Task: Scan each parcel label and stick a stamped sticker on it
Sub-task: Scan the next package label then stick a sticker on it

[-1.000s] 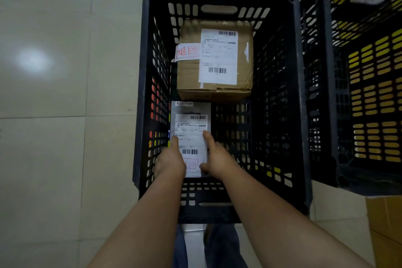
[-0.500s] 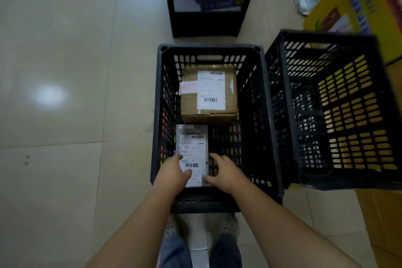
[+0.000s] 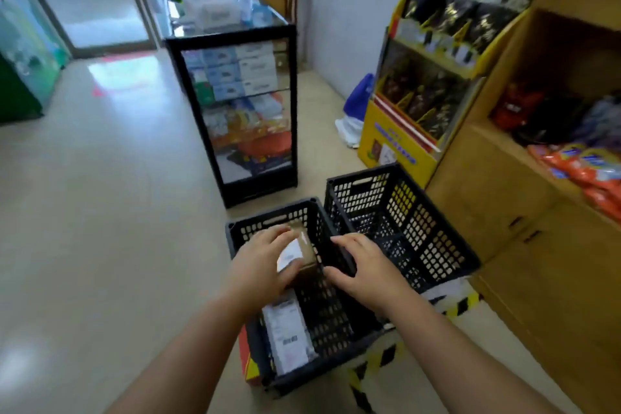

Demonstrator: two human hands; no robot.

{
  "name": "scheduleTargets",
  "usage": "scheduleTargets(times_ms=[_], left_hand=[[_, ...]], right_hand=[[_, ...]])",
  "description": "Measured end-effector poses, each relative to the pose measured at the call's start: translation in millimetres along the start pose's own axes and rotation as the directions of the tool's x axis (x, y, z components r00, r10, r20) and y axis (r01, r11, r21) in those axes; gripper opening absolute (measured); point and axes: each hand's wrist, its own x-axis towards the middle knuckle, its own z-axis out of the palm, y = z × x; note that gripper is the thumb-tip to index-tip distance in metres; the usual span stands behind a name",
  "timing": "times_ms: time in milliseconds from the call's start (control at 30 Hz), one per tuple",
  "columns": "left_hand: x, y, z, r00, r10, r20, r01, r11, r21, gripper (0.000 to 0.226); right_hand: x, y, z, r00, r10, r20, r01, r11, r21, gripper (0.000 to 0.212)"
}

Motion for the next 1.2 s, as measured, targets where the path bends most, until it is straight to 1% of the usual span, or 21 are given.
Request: scheduleTargets(times_ms=[67, 100, 133, 200, 233, 267, 333, 400, 467, 567, 633, 667, 733, 800, 833, 900, 967, 1067, 1200], left_hand=[[16.8, 23.7, -16.2, 0.99, 0.141, 0.013, -0.142, 0.99, 0.004, 0.058], [22.1, 40.4, -22.1, 0.975, 0.221, 0.026, -0.221, 0.975, 0.016, 0.058], [26.2, 58.5, -25.4, 0.951, 0.308, 0.028, -0.309, 0.951, 0.023, 0.059], [31.5, 106.7, -28.3, 0.879, 0.477, 0.011, -0.477, 0.879, -0.004, 0.062], [32.7, 130.7, -27.2, 0.845, 0.535, 0.008, -0.535, 0.845, -0.019, 0.061], [31.8, 159.5, -23.5, 0.804, 0.594, 0.02, -0.594, 0.804, -0.034, 0.059], [18.6, 227.7, -8.6, 0.689, 0.72, 0.078, -0.718, 0.694, -0.056, 0.056], [-13.8, 297.2, 13.2, 0.546, 0.828, 0.129, -0.822, 0.559, -0.106, 0.057], [-59.8, 359.6, 36.8, 0.392, 0.908, 0.145, -0.882, 0.416, -0.222, 0.058], [-143.9, 442.6, 71.4, 0.173, 0.972, 0.161, -0.913, 0.219, -0.344, 0.063], [-203.1, 490.6, 88.3, 0.034, 0.99, 0.14, -0.915, 0.087, -0.395, 0.066], [-234.9, 512.8, 97.3, -0.031, 0.991, 0.133, -0.906, 0.029, -0.423, 0.062], [-284.5, 544.1, 112.3, -0.117, 0.984, 0.133, -0.885, -0.042, -0.464, 0.057], [-345.3, 577.0, 129.5, -0.217, 0.968, 0.125, -0.852, -0.125, -0.508, 0.059], [-373.0, 591.9, 137.6, -0.26, 0.958, 0.12, -0.835, -0.161, -0.526, 0.059], [-426.0, 620.2, 156.0, -0.345, 0.932, 0.114, -0.803, -0.23, -0.55, 0.059], [-472.2, 644.3, 174.9, -0.402, 0.908, 0.121, -0.786, -0.275, -0.554, 0.059], [-525.0, 676.2, 200.8, -0.462, 0.872, 0.159, -0.767, -0.303, -0.565, 0.06], [-565.6, 716.2, 232.0, -0.523, 0.831, 0.189, -0.745, -0.337, -0.576, 0.061]], right_hand=[[-35.8, -7.5, -32.9, 0.985, 0.094, -0.146, -0.092, 0.996, 0.022, 0.062], [-56.9, -8.7, -48.5, 0.965, 0.149, -0.217, -0.143, 0.989, 0.04, 0.061], [-80.5, -10.9, -64.8, 0.938, 0.2, -0.282, -0.191, 0.98, 0.06, 0.061], [-133.4, -12.3, -97.0, 0.871, 0.292, -0.395, -0.28, 0.956, 0.089, 0.06], [-158.6, -12.4, -110.3, 0.834, 0.328, -0.443, -0.32, 0.943, 0.097, 0.06], [-189.0, -12.9, -122.4, 0.783, 0.375, -0.496, -0.372, 0.922, 0.109, 0.06], [-261.2, -8.8, -137.2, 0.643, 0.473, -0.602, -0.496, 0.857, 0.144, 0.061], [-341.8, -5.6, -139.2, 0.487, 0.541, -0.685, -0.603, 0.776, 0.184, 0.064], [-421.4, -6.8, -131.7, 0.328, 0.59, -0.738, -0.685, 0.687, 0.244, 0.066], [-537.2, -18.4, -110.4, 0.069, 0.622, -0.78, -0.749, 0.549, 0.371, 0.061], [-606.4, -29.7, -92.3, -0.083, 0.629, -0.773, -0.767, 0.455, 0.453, 0.062], [-641.3, -36.0, -81.8, -0.152, 0.635, -0.757, -0.768, 0.406, 0.495, 0.062], [-693.8, -45.8, -64.4, -0.252, 0.647, -0.719, -0.754, 0.335, 0.566, 0.063], [-753.2, -57.4, -43.2, -0.37, 0.649, -0.664, -0.703, 0.272, 0.657, 0.062], [-779.4, -60.8, -33.4, -0.416, 0.643, -0.643, -0.68, 0.25, 0.69, 0.062], [-825.7, -63.1, -13.8, -0.494, 0.628, -0.601, -0.642, 0.204, 0.74, 0.062], [-865.3, -62.1, 4.1, -0.544, 0.613, -0.573, -0.619, 0.168, 0.767, 0.061], [-913.6, -57.0, 20.8, -0.604, 0.61, -0.514, -0.585, 0.099, 0.805, 0.063], [-961.7, -36.1, 25.6, -0.657, 0.598, -0.459, -0.556, 0.027, 0.831, 0.065]])
